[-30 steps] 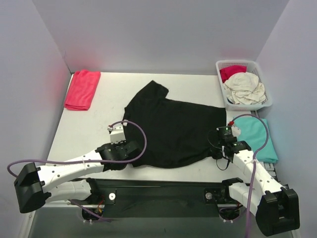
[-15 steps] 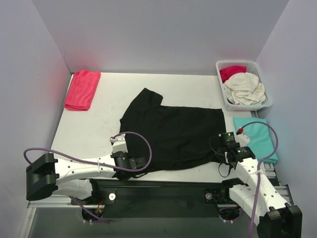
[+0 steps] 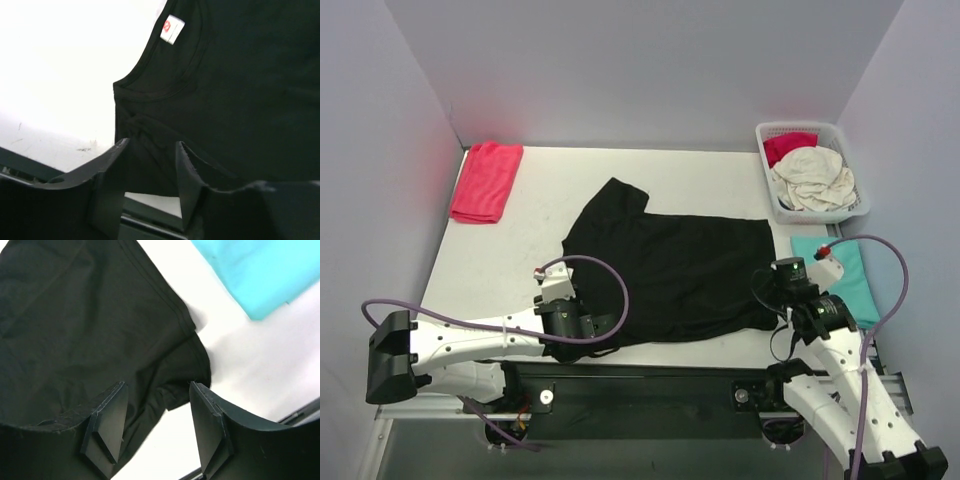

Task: Fold and stack the t-shirts
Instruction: Flatten out the tshirt

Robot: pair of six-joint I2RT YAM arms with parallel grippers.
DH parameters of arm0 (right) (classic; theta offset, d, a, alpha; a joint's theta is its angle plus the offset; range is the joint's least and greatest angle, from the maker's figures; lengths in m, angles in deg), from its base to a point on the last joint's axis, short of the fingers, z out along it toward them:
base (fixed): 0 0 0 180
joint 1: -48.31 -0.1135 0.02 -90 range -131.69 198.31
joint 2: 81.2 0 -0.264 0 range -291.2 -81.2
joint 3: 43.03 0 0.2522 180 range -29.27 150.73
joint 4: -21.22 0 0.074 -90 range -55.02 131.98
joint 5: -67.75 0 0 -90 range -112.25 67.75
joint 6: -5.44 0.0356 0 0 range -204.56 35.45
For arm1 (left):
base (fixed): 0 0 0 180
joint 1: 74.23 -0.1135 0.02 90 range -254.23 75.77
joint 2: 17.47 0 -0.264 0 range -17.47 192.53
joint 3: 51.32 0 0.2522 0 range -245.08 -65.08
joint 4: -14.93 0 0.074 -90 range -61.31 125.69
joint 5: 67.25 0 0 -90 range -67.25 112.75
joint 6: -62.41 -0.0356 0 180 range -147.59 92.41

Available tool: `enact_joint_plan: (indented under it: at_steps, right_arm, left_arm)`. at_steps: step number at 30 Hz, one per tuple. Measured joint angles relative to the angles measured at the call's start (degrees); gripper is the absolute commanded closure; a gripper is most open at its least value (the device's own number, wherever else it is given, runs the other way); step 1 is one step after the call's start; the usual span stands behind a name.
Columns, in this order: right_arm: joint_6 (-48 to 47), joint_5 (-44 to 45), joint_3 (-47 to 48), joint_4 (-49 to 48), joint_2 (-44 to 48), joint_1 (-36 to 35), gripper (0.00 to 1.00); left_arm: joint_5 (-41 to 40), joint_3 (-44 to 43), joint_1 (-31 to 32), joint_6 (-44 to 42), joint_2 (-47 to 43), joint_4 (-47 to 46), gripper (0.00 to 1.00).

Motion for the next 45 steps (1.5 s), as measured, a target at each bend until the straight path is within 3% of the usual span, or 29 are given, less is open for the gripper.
enact_joint_plan:
  at_steps: [4, 8, 15, 21, 34, 45]
  right_arm:
    - [-2.5, -0.7, 1.6, -4.3, -7.5, 0.0, 0.47]
    - [-5.2, -3.1, 4.0, -10.0, -18.6, 0.0, 0.46]
    - [-9.8, -7.5, 11.3, -18.3, -35.2, 0.0, 0.44]
    - [-11.3, -9.9, 14.1, -22.5, -43.8, -0.3, 0.44]
    - [-12.2, -11.5, 16.3, -23.1, -54.4, -0.3, 0.44]
    - [-13.7, -14.5, 29.5, -22.2, -66.4, 0.7, 0.45]
  left_arm:
    - [-3.6, -2.2, -0.4, -1.7, 0.0, -0.3, 0.40]
    - [-3.7, -3.0, -7.6, -14.9, 0.7, -11.4, 0.41]
    - [10.3, -1.1, -29.4, -40.0, 8.3, -40.8, 0.43]
    - [20.1, -10.1, -36.0, -51.1, 23.8, -49.2, 0.44]
    - [30.2, -18.1, -40.7, -54.1, 39.0, -51.9, 0.47]
    - [37.2, -26.4, -50.0, -52.0, 44.5, -51.4, 0.50]
